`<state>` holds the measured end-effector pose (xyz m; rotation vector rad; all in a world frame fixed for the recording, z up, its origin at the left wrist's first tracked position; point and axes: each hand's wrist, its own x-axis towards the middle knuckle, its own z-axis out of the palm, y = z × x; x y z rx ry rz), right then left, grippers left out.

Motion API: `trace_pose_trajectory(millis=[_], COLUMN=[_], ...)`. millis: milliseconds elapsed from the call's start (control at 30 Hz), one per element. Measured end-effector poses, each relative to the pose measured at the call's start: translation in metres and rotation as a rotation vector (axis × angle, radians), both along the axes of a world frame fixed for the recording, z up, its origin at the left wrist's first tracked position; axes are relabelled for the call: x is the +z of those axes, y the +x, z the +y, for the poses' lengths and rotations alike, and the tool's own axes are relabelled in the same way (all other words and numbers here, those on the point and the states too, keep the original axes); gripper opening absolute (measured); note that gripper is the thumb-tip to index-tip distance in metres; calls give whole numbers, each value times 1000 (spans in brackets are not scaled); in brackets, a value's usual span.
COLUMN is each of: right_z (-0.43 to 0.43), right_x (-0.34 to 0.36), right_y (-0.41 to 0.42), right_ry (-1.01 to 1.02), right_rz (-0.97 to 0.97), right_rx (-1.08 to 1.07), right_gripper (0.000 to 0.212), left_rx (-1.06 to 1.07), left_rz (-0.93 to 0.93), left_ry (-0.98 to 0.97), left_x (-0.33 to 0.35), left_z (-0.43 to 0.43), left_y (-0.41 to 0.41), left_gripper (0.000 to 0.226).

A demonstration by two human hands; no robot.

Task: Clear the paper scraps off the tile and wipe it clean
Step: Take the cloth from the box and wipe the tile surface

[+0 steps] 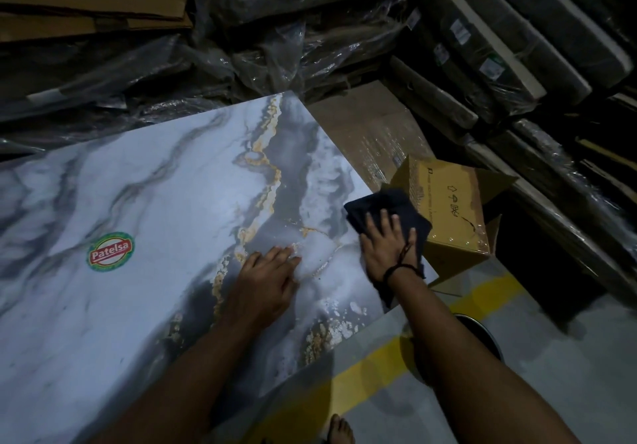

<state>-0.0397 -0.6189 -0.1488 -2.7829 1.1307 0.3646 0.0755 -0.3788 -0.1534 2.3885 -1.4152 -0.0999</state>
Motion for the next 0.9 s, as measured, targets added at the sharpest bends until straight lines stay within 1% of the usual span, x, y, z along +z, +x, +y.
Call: trace_pose_trajectory(millis=[67,133,267,333,400,467,567,633,700,767,833,900], right_z=[-3,7,52,70,71,53,6,-18,-24,-11,17,52], right_x=[2,3,3,1,-3,-4,-3,0,1,0,-1,-2], right_y=[7,16,37,44,45,41,34,34,42,55,74,93], right_ry=[10,-4,3,32,28,-3,-41,-14,20,-3,-27,-9], right_rz=[-4,-14,-57,-69,-71,-77,-40,-6,-8,-22,-41,-82], right_rx=[-36,-15,183,290,351,323,115,-17,-83,-61,44,178], right_gripper=[56,57,58,58,57,57,56,56,55,56,57,57], left_rx=[29,83,186,212,222,215,207,213,217,215,214,214], left_rz=[3,36,-13,-44,-30,-13,0,-3,-2,8,13,25], left_ry=[13,80,138,183,212,214,200,190,182,173,162,141], left_x=[5,10,14,10,4,-1,-5,-6,-6,-7,-7,-8], left_z=[-5,-14,-25,-25,-22,-19,-18,-18,-19,-19,-19,-19], left_y=[9,24,71,89,98,100,100,102,101,101,102,103], left_gripper=[46,52,59,57,56,59,60,61,62,63,63,62])
